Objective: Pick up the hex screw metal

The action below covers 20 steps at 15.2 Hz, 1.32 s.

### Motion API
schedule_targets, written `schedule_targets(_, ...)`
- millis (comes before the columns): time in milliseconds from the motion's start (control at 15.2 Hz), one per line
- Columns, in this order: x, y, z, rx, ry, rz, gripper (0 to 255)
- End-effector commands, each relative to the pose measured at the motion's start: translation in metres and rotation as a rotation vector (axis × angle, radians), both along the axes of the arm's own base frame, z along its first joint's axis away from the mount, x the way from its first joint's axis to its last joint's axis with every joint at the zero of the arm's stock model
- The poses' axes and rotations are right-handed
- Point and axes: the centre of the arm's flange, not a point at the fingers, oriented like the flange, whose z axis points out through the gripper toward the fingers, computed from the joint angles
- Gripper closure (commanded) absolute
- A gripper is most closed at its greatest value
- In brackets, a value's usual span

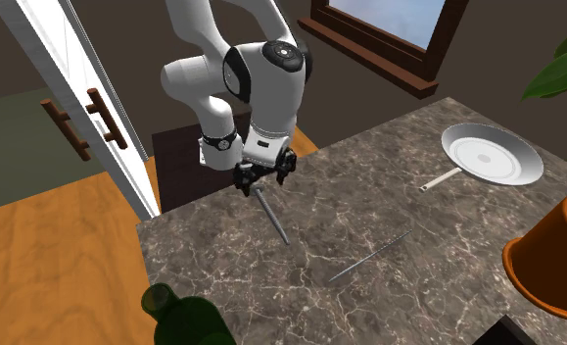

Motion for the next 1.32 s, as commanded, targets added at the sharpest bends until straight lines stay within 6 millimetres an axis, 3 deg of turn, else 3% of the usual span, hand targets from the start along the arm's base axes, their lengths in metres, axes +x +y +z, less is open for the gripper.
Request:
schedule_targets(0, 0.012, 0.007, -0.024, -0.02, -0.011, 0.012, 0)
schedule_targets(528, 0.015, 0.009, -0.069, -0.027, -0.013, 0.016, 0)
schedule_targets(660, 0.015, 0.009, -0.072, -0.027, -0.013, 0.016, 0)
schedule_targets(726, 0.015, 0.008, -0.072, -0.027, -0.013, 0.016, 255)
schedule_targets(1254, 0.015, 0.009, -0.072, -0.027, -0.013, 0.016, 255)
